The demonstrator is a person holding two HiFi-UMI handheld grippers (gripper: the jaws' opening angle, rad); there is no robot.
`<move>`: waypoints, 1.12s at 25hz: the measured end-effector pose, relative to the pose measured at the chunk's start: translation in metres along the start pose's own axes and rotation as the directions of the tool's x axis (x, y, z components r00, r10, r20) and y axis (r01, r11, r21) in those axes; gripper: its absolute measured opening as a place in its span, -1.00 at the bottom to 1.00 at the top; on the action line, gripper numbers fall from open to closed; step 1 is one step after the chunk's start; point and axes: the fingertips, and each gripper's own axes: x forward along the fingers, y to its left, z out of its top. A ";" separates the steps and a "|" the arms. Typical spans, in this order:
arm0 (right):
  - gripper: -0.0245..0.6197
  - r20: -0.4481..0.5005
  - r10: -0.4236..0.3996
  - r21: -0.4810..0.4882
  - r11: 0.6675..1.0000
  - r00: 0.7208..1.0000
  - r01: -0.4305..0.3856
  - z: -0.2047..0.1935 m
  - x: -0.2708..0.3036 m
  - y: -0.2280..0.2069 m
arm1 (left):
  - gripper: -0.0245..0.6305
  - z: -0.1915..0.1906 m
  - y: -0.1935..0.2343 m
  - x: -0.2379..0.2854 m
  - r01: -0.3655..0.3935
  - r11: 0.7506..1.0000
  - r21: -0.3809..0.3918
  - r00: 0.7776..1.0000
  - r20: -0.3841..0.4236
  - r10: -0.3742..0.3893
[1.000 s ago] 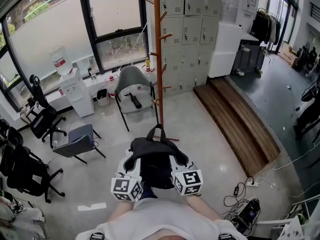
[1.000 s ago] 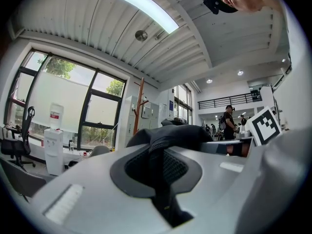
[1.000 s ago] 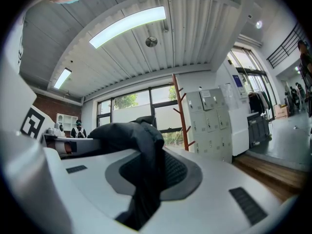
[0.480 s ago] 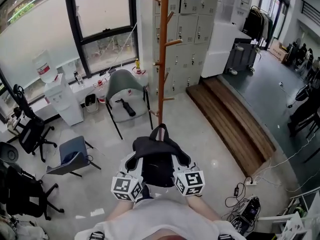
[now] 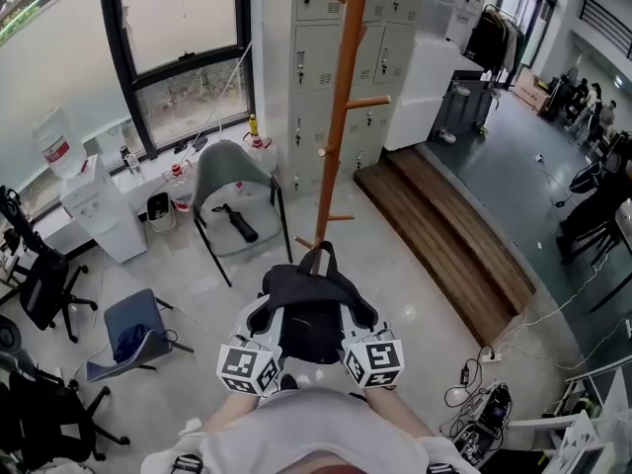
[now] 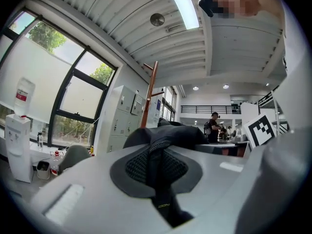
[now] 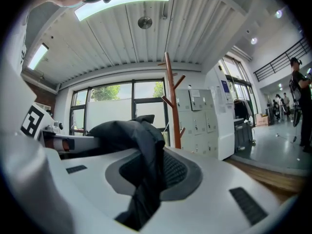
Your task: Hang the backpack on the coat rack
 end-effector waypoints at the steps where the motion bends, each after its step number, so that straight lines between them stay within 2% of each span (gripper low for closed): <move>1: -0.70 0.004 -0.012 0.006 1.000 1.000 0.012 -0.002 0.006 -0.003 | -0.83 -0.001 0.004 0.006 0.014 1.000 0.006 1.000 -0.006 -0.014; 5: -0.70 0.002 -0.031 0.023 0.999 1.000 0.030 -0.007 0.025 -0.015 | -0.83 -0.006 0.013 0.028 0.031 0.999 0.010 0.999 -0.023 -0.031; 13: -0.70 -0.016 0.036 0.018 0.999 0.999 -0.036 0.000 0.044 -0.048 | -0.83 0.000 0.008 0.069 -0.009 1.000 0.024 1.000 -0.027 0.010; 20: -0.70 -0.003 0.112 -0.031 0.993 0.994 -0.112 0.020 0.055 -0.061 | -0.84 0.011 0.002 0.080 -0.082 0.996 0.015 0.997 0.008 0.082; 28: -0.70 0.052 0.151 -0.065 0.987 0.987 -0.147 0.049 0.055 -0.059 | -0.84 0.042 -0.001 0.080 -0.083 0.994 0.069 0.995 0.069 0.078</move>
